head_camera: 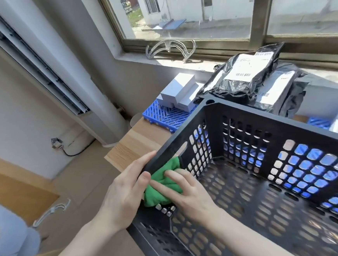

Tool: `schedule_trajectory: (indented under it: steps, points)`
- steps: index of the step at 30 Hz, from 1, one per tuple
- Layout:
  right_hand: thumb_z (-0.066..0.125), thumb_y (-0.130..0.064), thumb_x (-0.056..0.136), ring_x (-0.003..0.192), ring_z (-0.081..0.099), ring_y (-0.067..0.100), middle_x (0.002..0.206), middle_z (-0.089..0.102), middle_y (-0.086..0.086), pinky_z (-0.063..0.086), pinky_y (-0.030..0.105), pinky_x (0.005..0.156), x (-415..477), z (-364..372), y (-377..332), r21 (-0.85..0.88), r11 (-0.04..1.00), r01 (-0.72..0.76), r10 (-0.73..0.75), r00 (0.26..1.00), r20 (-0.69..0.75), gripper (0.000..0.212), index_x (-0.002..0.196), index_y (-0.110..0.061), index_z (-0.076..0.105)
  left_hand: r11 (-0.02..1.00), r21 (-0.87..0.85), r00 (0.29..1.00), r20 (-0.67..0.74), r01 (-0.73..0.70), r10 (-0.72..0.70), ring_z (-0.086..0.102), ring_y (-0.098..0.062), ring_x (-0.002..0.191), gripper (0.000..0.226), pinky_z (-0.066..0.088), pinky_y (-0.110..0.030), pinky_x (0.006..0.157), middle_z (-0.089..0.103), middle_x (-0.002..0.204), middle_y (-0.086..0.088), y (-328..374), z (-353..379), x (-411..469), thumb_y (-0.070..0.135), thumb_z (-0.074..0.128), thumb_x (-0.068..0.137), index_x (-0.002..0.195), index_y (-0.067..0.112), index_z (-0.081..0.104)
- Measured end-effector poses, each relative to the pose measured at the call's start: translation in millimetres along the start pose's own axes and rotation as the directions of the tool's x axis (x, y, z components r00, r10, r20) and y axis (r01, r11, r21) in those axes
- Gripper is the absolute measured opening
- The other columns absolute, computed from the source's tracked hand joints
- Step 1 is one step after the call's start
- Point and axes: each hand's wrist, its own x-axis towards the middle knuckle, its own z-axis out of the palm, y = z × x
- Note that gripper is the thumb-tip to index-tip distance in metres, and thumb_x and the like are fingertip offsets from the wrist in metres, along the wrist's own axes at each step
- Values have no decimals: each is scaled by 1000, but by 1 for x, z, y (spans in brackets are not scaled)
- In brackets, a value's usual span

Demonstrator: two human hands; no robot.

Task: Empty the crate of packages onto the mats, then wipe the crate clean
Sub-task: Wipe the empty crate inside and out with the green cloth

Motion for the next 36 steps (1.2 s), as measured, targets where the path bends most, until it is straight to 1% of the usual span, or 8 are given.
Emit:
schedule_trajectory:
  steps: [3, 7, 12, 15, 20, 22, 32, 36]
  points:
    - [47, 8, 87, 117, 46, 28, 135, 39, 10, 40, 36, 106, 4, -4, 26, 1, 967, -255, 255, 965, -63, 64, 141, -25, 45, 999, 38, 1000, 5, -8, 8, 49, -4, 128, 53, 44, -34, 100, 54, 136, 23, -1, 0, 1, 62, 27, 93, 139, 43, 46]
    - [50, -1, 92, 134, 34, 18, 147, 36, 6, 22, 23, 115, 33, -16, 67, 276, 644, -714, 762, 630, -147, 56, 144, -20, 42, 997, 76, 1000, -6, 4, -4, 45, 1, 131, 52, 39, -26, 100, 51, 136, 29, 0, -1, -1, 66, 28, 91, 137, 49, 44]
    - [52, -9, 95, 115, 48, 9, 124, 50, 1, 35, 16, 102, 75, -23, 51, 546, 439, -714, 898, 358, -255, 36, 131, -14, 57, 994, 107, 1000, 11, 4, -5, 41, 4, 133, 51, 35, -21, 101, 49, 137, 31, 0, -1, 0, 66, 28, 90, 137, 50, 44]
    - [54, -8, 93, 106, 47, 11, 112, 44, -1, 38, 16, 95, 84, -15, 13, 545, 499, -674, 865, 425, -267, 37, 128, -17, 56, 994, 107, 1000, 11, 1, -2, 42, 5, 131, 50, 34, -12, 100, 50, 136, 31, -1, -1, 1, 60, 31, 91, 137, 47, 46]
    - [56, -18, 85, 107, 46, 18, 116, 40, 1, 41, 25, 93, 42, -2, -36, 421, 730, -538, 626, 774, -96, 48, 131, -25, 43, 998, 58, 1000, 19, -10, 9, 48, -2, 128, 49, 42, -29, 100, 55, 134, 25, 1, 0, 3, 55, 34, 91, 137, 43, 47]
    - [57, -20, 84, 107, 47, 21, 117, 40, 5, 45, 31, 91, 37, 0, -32, 372, 775, -511, 573, 816, -73, 48, 130, -24, 41, 999, 51, 1000, 24, -19, 17, 48, -2, 128, 50, 42, -29, 99, 54, 135, 24, 1, 0, 3, 55, 34, 92, 138, 42, 47]
    - [51, -11, 92, 101, 42, 12, 112, 40, 4, 41, 30, 94, 85, -14, 64, 453, 452, -769, 889, 346, -300, 37, 129, -11, 48, 994, 112, 1000, 3, 3, -3, 43, 11, 128, 49, 36, -20, 97, 49, 133, 36, -3, -1, 1, 65, 32, 90, 135, 51, 46]
    - [49, -15, 88, 103, 45, 19, 112, 44, 7, 42, 32, 92, 79, -8, 37, 431, 524, -735, 851, 437, -289, 41, 129, -15, 49, 994, 110, 1000, 1, -3, 3, 46, 16, 120, 49, 37, -18, 93, 50, 130, 38, -1, -1, 1, 63, 32, 90, 134, 49, 47]
